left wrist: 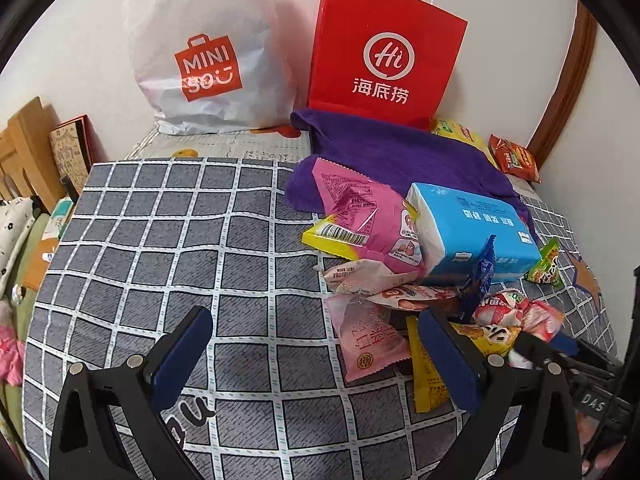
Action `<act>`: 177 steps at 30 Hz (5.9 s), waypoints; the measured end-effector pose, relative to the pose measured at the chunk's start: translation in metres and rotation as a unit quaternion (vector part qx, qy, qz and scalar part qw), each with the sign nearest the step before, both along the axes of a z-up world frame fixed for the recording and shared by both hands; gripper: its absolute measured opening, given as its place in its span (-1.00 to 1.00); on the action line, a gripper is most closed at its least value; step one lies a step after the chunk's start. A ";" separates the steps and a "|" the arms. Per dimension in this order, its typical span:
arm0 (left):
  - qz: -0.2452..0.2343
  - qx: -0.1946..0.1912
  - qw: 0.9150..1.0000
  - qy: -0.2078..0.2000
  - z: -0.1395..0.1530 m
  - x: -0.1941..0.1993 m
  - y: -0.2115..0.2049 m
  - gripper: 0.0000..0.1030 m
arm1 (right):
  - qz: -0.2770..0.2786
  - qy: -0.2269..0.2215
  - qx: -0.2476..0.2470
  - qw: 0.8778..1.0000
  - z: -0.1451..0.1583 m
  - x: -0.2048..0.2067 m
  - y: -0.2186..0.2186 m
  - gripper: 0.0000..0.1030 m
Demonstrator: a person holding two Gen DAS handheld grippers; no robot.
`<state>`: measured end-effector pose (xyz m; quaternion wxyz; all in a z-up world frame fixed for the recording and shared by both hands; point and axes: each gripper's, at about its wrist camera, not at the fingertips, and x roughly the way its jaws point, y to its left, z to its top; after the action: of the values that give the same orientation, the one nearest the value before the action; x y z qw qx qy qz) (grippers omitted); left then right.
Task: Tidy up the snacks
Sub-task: 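Grasp the pink chip bag with the right tool while the left grasps a pink-yellow bag, then lift both held pink bags up toward the purple towel, then open the right tool over the purple towel while the left releases its bag there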
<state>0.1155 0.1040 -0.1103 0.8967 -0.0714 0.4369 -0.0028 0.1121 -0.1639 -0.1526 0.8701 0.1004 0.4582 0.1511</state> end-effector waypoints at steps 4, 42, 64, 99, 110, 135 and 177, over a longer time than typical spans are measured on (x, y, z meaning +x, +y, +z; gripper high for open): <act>-0.004 -0.002 1.000 0.002 -0.005 0.004 -0.002 0.99 | -0.001 -0.021 -0.025 0.999 0.008 -0.008 -0.015 0.23; -0.023 -0.030 0.999 0.001 -0.018 0.102 -0.022 0.47 | 0.003 -0.036 -0.022 0.999 -0.027 0.049 -0.070 0.18; 0.000 -0.051 0.998 -0.032 -0.003 0.093 -0.008 0.45 | -0.024 -0.058 -0.032 0.998 -0.021 0.041 -0.076 0.17; -0.029 -0.055 0.996 -0.068 0.050 -0.001 -0.012 0.45 | -0.045 -0.113 -0.041 0.992 0.071 -0.038 -0.047 0.15; -0.073 -0.092 0.991 -0.069 0.082 -0.002 -0.037 0.45 | -0.054 -0.116 -0.050 0.990 0.098 -0.014 -0.052 0.15; -0.090 -0.057 0.991 -0.078 0.122 0.091 -0.048 0.45 | 0.001 -0.140 -0.067 0.988 0.149 0.105 -0.032 0.15; -0.077 -0.050 0.995 0.041 0.020 0.250 -0.040 0.45 | 0.077 -0.031 -0.151 0.985 0.050 0.276 -0.012 0.14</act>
<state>0.3657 0.0637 -0.0902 0.8703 -0.0822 0.4771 -0.0904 0.3884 -0.1761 -0.1022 0.8747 -0.0719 0.4552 0.1497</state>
